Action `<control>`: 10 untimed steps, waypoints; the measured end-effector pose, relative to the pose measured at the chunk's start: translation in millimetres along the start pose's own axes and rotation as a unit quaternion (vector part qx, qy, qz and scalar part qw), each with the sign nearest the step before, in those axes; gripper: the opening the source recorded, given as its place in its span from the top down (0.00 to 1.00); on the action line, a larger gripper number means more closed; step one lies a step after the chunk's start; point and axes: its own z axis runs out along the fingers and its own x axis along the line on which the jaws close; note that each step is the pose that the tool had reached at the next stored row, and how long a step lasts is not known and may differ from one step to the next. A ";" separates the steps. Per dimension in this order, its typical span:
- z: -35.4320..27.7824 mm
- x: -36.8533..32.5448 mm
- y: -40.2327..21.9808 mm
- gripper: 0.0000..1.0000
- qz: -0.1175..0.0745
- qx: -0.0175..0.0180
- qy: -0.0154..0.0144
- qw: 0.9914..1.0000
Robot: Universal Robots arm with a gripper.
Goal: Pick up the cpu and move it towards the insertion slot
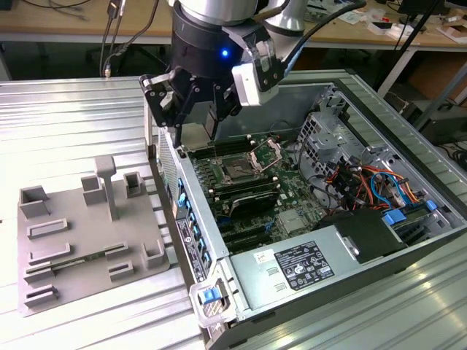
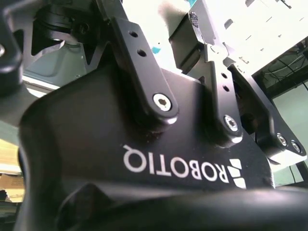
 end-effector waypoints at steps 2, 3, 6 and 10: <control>0.0 -2.1 -0.2 0.45 0.000 0.000 0.000 1.000; 0.1 -5.0 -0.4 0.45 0.000 0.000 0.000 1.000; 0.2 -8.9 -0.7 0.45 0.000 0.000 0.000 1.000; 0.3 -15.1 -1.3 0.45 0.000 0.000 0.000 1.000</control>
